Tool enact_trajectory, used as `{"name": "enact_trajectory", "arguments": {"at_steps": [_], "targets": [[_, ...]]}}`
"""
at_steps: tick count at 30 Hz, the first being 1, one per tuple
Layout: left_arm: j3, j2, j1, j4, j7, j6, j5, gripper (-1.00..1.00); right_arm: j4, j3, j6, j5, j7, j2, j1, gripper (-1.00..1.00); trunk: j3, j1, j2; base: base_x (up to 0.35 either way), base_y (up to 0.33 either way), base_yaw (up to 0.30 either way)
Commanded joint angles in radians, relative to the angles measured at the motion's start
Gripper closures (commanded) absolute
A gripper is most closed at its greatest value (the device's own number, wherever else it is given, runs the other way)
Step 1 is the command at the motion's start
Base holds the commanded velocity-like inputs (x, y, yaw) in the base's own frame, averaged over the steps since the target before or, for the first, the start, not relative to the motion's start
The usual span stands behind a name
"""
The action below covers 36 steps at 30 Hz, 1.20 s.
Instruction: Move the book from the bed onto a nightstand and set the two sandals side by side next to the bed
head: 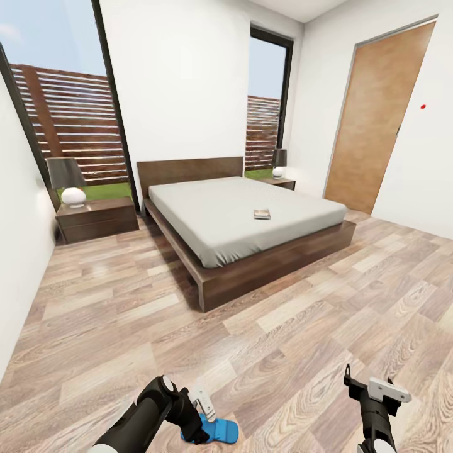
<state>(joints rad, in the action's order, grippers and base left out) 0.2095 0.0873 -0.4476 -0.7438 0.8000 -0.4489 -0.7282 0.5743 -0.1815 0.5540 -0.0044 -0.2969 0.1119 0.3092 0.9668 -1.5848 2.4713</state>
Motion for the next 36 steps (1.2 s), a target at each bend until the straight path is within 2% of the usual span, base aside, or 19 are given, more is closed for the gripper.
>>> {"name": "enact_trajectory", "arguments": {"at_steps": [1,4,11,21,24,30,36], "targets": [[0.000,0.000,0.000,-0.002,0.005,-0.005,-0.005,-1.00,-0.001,0.000,0.003,0.000,-0.002,0.000,0.001,-1.00,0.004,-0.004,0.008,0.000,0.000,0.000],[0.000,0.000,0.000,-0.002,0.005,-0.005,-0.005,-1.00,-0.001,0.000,0.003,0.000,-0.002,0.000,0.001,-1.00,0.014,-0.015,0.029,0.000,0.000,0.000],[-0.002,-0.001,0.000,-0.003,0.005,-0.005,-0.005,-1.00,-0.001,0.000,0.003,0.000,-0.002,0.000,0.001,-1.00,0.041,-0.018,0.030,0.000,0.000,0.000],[-0.036,-0.006,0.000,-0.007,0.004,-0.004,-0.005,-1.00,-0.001,0.000,0.003,0.000,-0.002,0.000,0.001,-1.00,0.041,-0.018,0.030,0.000,0.000,0.000],[-0.040,-0.018,0.000,-0.008,0.004,-0.004,-0.005,-1.00,-0.001,0.000,0.003,0.000,-0.002,0.000,0.001,-1.00,0.041,-0.018,0.030,0.000,0.000,0.000],[-0.066,-0.030,0.000,-0.008,0.001,-0.002,-0.004,-1.00,-0.001,0.000,0.003,0.000,-0.002,0.000,0.001,-1.00,0.064,-0.021,0.032,0.000,0.000,0.000],[-0.075,-0.045,0.000,-0.008,-0.002,-0.002,-0.005,-1.00,-0.001,0.000,0.003,0.000,-0.002,0.000,0.001,-1.00,0.087,-0.024,0.033,0.000,0.000,0.000]]}}
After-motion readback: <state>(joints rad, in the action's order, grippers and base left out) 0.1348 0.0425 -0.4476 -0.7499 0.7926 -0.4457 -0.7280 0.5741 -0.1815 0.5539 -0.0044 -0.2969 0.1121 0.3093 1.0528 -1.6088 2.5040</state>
